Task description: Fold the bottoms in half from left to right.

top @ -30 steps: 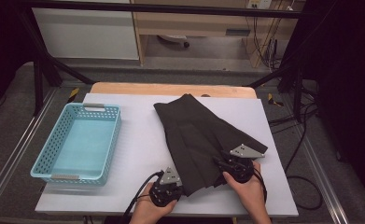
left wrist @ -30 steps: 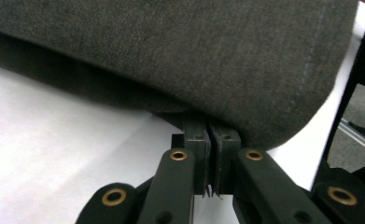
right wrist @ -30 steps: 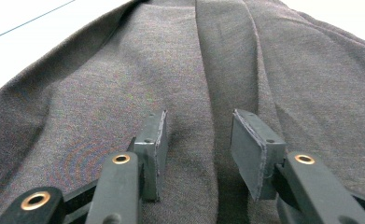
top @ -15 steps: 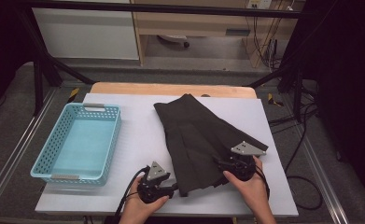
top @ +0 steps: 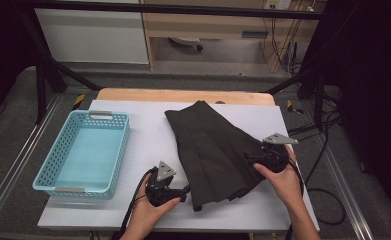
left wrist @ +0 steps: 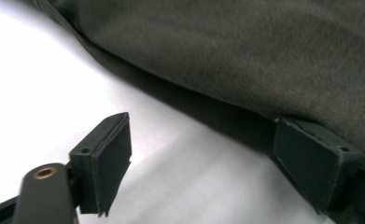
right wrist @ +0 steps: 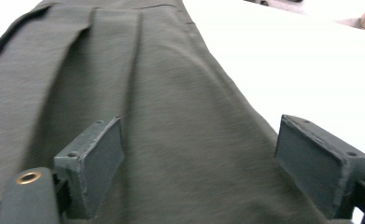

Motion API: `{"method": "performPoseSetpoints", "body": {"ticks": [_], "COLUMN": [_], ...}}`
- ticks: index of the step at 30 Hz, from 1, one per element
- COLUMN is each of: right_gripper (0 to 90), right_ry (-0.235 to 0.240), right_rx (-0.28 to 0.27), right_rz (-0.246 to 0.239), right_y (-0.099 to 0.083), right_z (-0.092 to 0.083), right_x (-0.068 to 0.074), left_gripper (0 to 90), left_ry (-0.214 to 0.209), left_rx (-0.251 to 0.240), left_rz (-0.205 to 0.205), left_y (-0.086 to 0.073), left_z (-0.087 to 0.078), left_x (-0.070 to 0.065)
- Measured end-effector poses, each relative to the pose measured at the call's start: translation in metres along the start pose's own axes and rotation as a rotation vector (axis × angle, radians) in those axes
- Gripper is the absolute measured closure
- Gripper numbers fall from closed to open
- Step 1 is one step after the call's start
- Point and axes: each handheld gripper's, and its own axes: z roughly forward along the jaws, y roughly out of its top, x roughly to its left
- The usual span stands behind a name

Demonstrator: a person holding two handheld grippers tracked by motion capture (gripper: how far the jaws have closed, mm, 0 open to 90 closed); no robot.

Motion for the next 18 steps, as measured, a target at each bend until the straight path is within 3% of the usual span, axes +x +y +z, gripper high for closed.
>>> {"method": "performPoseSetpoints", "body": {"ticks": [10,18], "right_gripper": [14.6,13.8], "right_ry": [-0.022,0.009], "right_rx": [0.107,0.182], "right_rz": [0.042,0.057], "right_y": [-0.006,-0.023], "right_z": [0.024,0.039], "right_x": [-0.033,-0.037], "left_gripper": [14.7,14.1], "left_ry": [0.007,-0.003], "left_rx": [-0.024,-0.049], "left_rz": [-0.013,-0.039], "left_y": [0.014,0.016], "left_z": [-0.006,-0.008], "left_x": [0.001,0.001]}}
